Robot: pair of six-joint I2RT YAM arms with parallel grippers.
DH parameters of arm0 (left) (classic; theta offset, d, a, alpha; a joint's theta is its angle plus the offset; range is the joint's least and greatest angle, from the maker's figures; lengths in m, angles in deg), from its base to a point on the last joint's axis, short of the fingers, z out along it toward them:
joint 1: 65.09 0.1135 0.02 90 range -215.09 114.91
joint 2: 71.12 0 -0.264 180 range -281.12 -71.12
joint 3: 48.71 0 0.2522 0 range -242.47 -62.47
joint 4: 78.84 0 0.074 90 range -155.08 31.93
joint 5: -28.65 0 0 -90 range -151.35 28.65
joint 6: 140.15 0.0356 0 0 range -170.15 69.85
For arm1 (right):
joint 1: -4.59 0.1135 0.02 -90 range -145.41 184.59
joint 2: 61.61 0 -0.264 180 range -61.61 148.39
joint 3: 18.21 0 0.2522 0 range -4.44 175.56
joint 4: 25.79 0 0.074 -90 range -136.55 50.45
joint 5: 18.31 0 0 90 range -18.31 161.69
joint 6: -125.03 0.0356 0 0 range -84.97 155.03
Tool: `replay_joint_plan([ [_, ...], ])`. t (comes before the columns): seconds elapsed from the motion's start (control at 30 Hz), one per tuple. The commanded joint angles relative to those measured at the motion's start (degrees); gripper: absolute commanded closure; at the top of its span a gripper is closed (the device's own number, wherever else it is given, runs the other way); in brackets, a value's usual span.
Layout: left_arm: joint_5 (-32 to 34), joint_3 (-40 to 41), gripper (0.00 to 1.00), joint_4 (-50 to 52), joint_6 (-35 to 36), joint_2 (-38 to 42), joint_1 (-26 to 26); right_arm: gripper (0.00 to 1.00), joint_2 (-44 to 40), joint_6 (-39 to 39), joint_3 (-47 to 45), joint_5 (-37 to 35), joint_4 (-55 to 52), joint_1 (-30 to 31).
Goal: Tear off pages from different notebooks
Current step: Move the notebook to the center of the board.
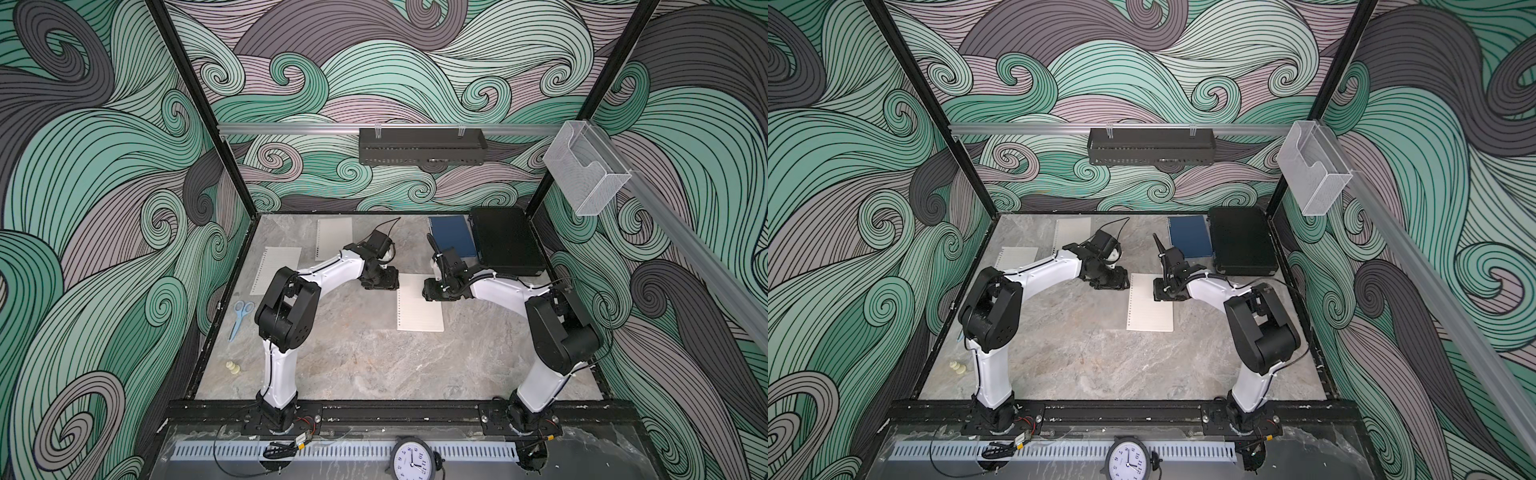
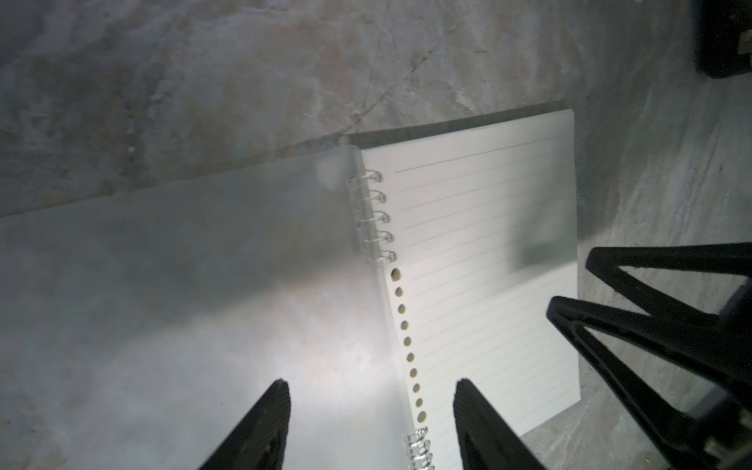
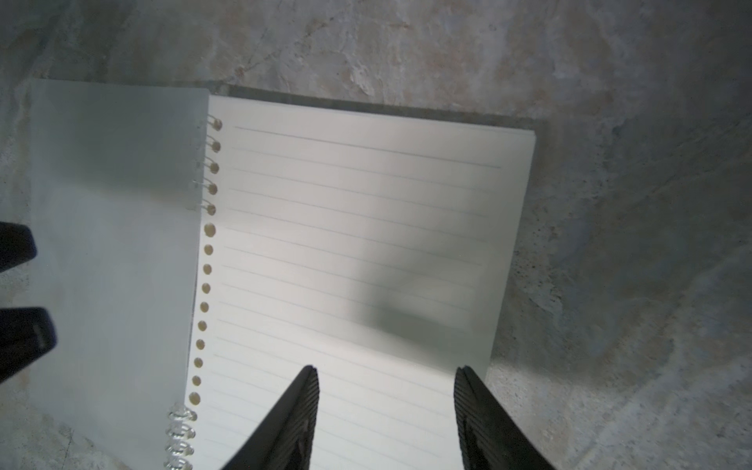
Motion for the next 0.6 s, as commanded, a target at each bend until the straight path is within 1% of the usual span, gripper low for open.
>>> replay_joint_plan([
  [0.0, -2.4, -3.4, 0.36, 1.7, 0.8, -3.2, -0.7, 0.44, 0.7, 0.2, -1.2, -0.5, -0.2, -0.2],
  [0.17, -2.8, -6.2, 0.36, 3.5, 1.5, -6.7, -2.7, 0.45, 1.7, 0.7, -1.7, 0.5, 0.0, -0.2],
  [0.37, -3.8, -7.8, 0.36, 5.6, 2.2, -9.4, -3.7, 0.45, 2.3, 0.7, -2.2, 1.3, -0.6, -0.2],
  [0.43, -3.7, -8.6, 0.36, 6.5, 2.5, -10.4, -4.0, 0.45, 2.5, 1.0, -2.4, 2.5, 0.0, -0.2],
  [0.57, -3.4, -9.5, 0.37, 7.3, 2.7, -11.6, -4.3, 0.45, 3.2, 2.9, -4.0, 7.2, 3.3, 0.1],
])
